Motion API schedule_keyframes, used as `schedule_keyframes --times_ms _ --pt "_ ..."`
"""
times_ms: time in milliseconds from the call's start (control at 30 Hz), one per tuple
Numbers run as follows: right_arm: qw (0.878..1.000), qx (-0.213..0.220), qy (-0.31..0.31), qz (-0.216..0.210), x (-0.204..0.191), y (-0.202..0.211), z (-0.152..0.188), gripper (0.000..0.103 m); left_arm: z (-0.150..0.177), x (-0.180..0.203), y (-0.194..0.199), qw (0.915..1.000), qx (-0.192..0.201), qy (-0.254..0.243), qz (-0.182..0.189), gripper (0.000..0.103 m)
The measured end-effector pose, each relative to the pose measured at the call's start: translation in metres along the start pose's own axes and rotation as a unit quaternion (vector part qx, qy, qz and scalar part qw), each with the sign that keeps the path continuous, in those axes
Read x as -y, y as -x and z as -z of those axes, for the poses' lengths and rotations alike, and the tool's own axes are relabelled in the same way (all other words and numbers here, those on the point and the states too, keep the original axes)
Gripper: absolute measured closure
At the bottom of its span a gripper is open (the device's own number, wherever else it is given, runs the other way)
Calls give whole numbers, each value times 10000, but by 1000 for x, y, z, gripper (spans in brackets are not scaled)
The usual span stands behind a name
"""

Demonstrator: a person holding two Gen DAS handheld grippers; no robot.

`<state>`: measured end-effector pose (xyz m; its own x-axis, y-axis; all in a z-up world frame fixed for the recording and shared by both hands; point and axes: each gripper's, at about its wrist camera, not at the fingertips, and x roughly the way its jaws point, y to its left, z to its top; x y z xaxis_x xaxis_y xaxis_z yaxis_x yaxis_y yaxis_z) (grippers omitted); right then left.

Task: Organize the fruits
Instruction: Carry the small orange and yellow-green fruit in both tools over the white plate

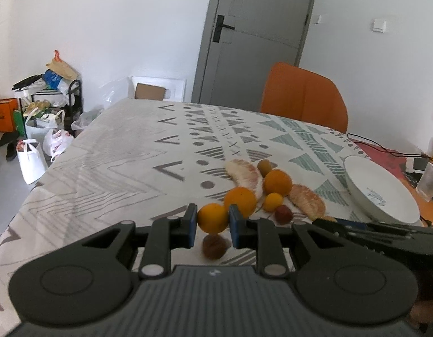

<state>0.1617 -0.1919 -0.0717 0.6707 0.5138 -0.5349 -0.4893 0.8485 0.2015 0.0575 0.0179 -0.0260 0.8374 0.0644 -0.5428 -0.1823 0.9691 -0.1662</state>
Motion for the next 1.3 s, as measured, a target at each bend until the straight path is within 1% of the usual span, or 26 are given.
schedule_keyframes --times_ms 267,667,867,1033,1300 --pt "9993 315 -88 182 20 24 -4 80 -9 25 -4 9996 113 -155 204 81" --pt "9957 674 -352 525 60 44 -8 80 -21 70 -14 9973 196 -563 439 81" --pt "9929 843 -512 664 81 52 -11 80 -27 96 -24 9950 178 -803 571 81" --pt "9904 935 -625 803 101 57 -11 80 -32 117 -34 9931 208 -920 695 81" --pt "9884 1015 -573 976 122 61 -10 80 -35 146 -54 9894 161 -1099 932 81"
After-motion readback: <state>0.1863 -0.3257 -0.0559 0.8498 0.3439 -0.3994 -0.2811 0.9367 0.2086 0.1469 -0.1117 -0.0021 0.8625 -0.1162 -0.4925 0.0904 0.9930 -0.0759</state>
